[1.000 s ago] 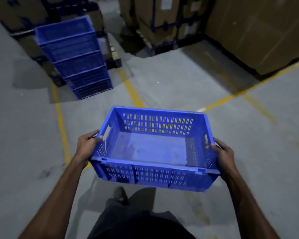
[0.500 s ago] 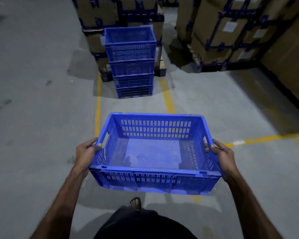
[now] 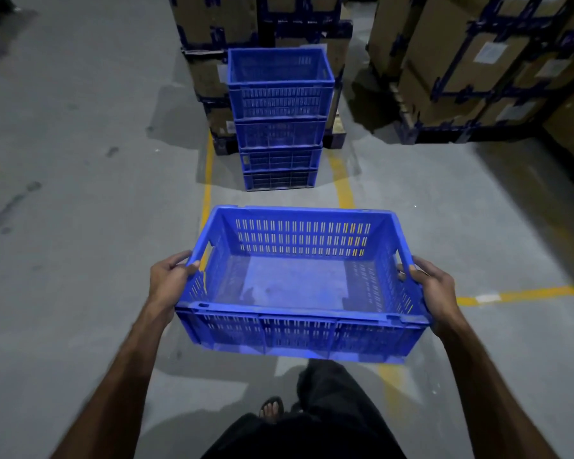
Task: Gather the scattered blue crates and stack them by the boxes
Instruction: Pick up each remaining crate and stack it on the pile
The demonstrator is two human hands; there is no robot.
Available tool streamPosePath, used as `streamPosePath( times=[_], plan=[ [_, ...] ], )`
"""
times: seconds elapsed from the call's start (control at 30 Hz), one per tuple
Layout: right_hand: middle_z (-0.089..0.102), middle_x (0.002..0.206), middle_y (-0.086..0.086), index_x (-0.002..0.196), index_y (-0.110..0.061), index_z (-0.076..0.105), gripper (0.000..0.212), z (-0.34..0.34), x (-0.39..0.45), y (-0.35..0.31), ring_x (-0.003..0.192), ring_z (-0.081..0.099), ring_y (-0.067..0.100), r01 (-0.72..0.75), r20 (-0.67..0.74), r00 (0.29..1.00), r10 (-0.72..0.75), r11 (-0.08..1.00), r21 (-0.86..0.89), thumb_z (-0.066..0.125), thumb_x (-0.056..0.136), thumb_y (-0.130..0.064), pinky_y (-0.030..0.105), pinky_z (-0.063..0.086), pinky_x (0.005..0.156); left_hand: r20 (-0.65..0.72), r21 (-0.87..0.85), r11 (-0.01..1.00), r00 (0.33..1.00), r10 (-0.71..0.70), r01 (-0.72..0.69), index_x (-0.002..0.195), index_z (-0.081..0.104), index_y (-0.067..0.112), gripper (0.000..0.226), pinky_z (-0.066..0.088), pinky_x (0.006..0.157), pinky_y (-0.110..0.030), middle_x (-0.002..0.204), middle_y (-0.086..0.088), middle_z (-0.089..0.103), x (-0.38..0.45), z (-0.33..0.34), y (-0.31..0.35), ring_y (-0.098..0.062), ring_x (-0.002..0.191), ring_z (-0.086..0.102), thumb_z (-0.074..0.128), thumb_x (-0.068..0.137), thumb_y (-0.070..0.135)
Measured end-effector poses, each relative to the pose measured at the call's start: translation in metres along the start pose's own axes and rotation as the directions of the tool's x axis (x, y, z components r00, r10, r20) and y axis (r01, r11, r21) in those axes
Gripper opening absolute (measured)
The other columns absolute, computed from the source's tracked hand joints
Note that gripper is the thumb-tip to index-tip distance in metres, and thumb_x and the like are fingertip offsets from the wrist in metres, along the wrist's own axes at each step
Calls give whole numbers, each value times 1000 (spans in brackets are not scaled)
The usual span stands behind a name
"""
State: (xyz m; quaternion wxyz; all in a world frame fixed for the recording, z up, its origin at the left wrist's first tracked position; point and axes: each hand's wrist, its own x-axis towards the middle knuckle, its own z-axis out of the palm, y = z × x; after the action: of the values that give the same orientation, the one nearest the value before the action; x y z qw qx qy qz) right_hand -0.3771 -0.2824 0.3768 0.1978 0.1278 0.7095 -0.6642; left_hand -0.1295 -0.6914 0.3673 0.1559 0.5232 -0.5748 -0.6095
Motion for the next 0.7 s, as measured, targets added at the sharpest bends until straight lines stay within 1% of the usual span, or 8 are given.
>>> streamPosePath(
  times=[0.07, 0.13, 0.33, 0.47, 0.57, 0.63, 0.7],
  plan=[
    [79, 101, 5, 138, -8, 59, 40, 8, 26, -10, 109, 71, 33, 2, 3, 1000, -2, 1000, -2, 60, 98, -7, 57, 51, 100, -12, -12, 1000, 1000, -1, 1, 129, 68, 10, 40, 59, 92, -51, 103, -22, 75, 14, 14, 11, -29, 83, 71, 71, 90, 4],
    [79, 101, 6, 139, -9, 59, 41, 16, 55, -20, 111, 70, 34, -2, 12, 1000, 2, 1000, -14, 60, 98, -7, 58, 51, 102, -28, -9, 1000, 1000, 6, -6, 129, 69, 10, 39, 59, 92, -50, 102, -22, 75, 28, 28, 22, -30, 84, 71, 71, 90, 3],
    [79, 97, 8, 137, -11, 59, 41, 39, 138, -64, 99, 71, 30, -12, 45, 999, 13, 1000, -23, 60, 97, -4, 59, 51, 96, -69, -3, 1000, 998, 3, -3, 127, 70, 11, 40, 57, 96, -55, 101, -22, 76, 76, 76, 64, -34, 91, 73, 73, 88, 5],
    [79, 96, 7, 130, -13, 63, 35, 53, 190, -102, 96, 71, 29, -18, 92, 996, 22, 999, -42, 60, 96, -3, 53, 54, 92, -102, -22, 1000, 995, 0, -3, 126, 71, 13, 39, 55, 98, -56, 104, -21, 76, 102, 103, 90, -37, 98, 73, 72, 88, 4],
    [79, 94, 5, 127, -17, 62, 35, 71, 222, -129, 93, 71, 29, -13, 115, 993, 21, 998, -69, 57, 97, 0, 51, 56, 92, -110, -26, 999, 994, 24, -27, 128, 70, 10, 39, 56, 98, -54, 104, -22, 75, 119, 121, 109, -32, 90, 71, 70, 89, 2],
    [79, 98, 7, 126, -15, 65, 33, 82, 241, -144, 97, 71, 30, -3, 132, 991, 15, 996, -90, 57, 97, -1, 52, 54, 93, -128, -36, 999, 992, 17, -22, 129, 68, 9, 40, 56, 98, -52, 105, -23, 74, 128, 130, 121, -29, 87, 69, 68, 90, 1],
    [79, 96, 6, 128, -11, 66, 34, 94, 260, -157, 97, 71, 30, 11, 144, 990, 5, 993, -114, 59, 96, -2, 51, 54, 90, -134, -49, 999, 991, 12, -19, 130, 67, 8, 40, 55, 98, -52, 108, -25, 74, 142, 137, 134, -28, 88, 69, 67, 91, 1]
  ],
)
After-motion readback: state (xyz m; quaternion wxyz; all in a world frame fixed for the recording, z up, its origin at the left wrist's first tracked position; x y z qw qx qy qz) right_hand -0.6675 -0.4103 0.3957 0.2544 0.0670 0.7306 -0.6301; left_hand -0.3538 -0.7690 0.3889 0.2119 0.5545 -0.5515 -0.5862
